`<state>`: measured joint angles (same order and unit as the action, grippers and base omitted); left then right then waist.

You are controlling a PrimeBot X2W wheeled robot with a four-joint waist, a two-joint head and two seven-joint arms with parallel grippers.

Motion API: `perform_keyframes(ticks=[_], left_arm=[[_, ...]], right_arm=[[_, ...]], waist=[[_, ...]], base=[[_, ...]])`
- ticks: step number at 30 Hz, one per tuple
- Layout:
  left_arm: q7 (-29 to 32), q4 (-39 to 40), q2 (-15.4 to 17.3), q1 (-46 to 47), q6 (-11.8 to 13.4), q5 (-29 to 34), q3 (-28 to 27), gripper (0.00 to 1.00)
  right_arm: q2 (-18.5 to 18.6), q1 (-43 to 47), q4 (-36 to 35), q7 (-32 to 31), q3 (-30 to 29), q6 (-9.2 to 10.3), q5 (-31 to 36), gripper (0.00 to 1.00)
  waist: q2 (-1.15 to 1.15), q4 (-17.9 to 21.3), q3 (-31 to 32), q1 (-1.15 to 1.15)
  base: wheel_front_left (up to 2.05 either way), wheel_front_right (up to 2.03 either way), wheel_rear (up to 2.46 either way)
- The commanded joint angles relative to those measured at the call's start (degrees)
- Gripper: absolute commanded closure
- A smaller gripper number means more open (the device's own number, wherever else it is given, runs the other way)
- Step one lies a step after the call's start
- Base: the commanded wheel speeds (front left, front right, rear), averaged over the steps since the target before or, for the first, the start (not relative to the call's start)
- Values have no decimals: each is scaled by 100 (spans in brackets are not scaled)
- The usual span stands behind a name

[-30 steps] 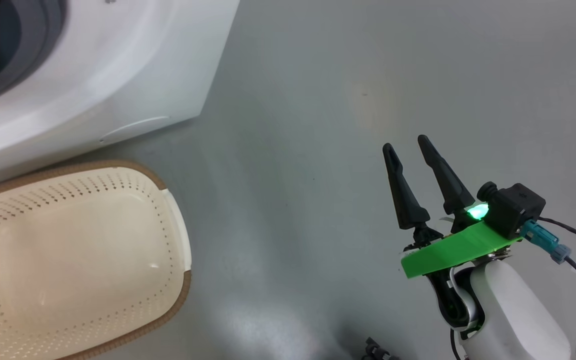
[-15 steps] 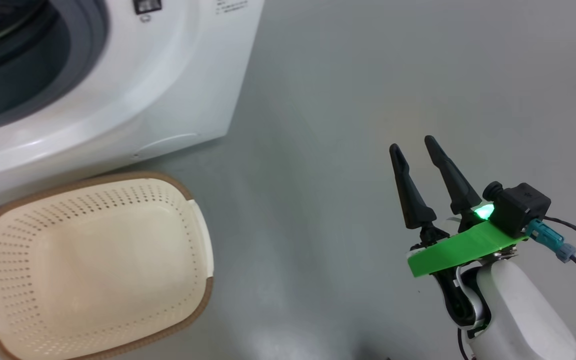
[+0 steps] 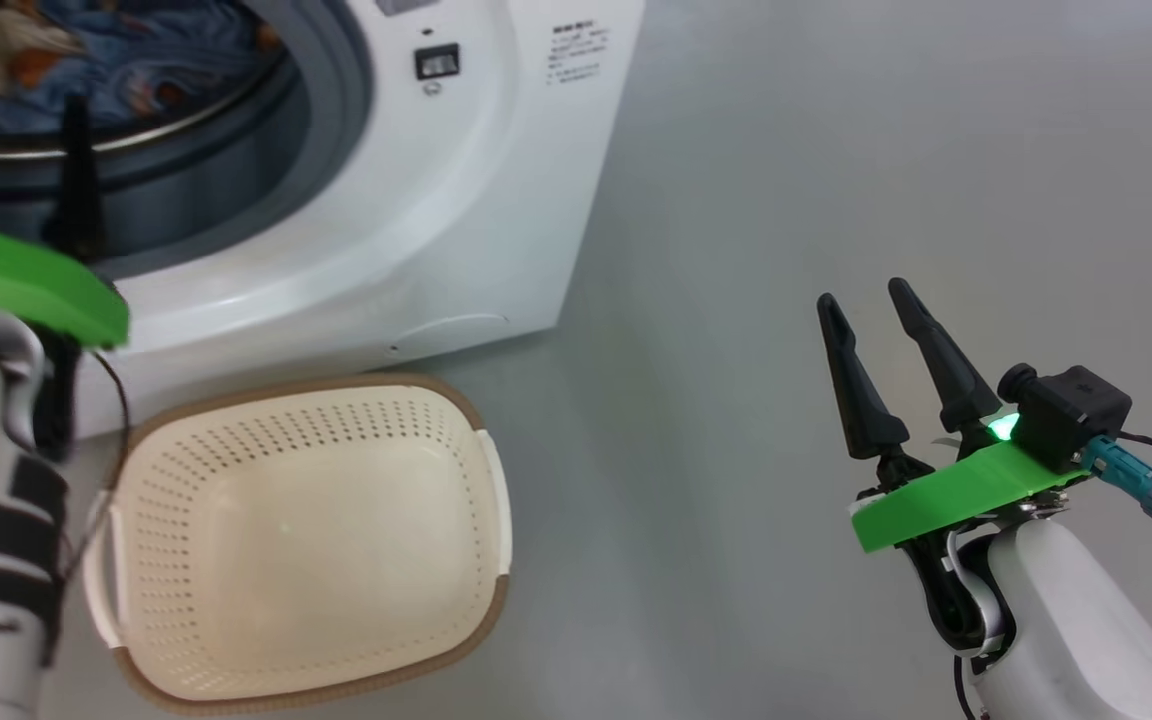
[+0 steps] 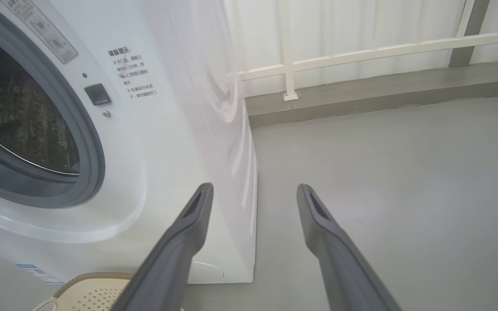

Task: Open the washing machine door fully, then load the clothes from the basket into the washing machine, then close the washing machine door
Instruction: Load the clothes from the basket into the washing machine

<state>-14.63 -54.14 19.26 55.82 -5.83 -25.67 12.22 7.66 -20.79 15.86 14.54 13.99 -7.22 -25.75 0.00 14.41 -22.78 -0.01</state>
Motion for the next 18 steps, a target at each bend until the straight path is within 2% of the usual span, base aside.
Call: perform_keyframes(ticks=[1, 18], left_arm=[[-36, 270, 189, -178, 49, 37, -185, 0], [-37, 2427, -299, -2705, 86, 337, -853, 0]], right_arm=[[61, 32, -95, 46, 40, -26, -75, 0], [362, 451, -69, 46, -110, -26, -156, 0]], waist=[[0, -323, 357, 1], [0, -915, 1344, 1]], base=[[0, 0, 0], [0, 0, 0]])
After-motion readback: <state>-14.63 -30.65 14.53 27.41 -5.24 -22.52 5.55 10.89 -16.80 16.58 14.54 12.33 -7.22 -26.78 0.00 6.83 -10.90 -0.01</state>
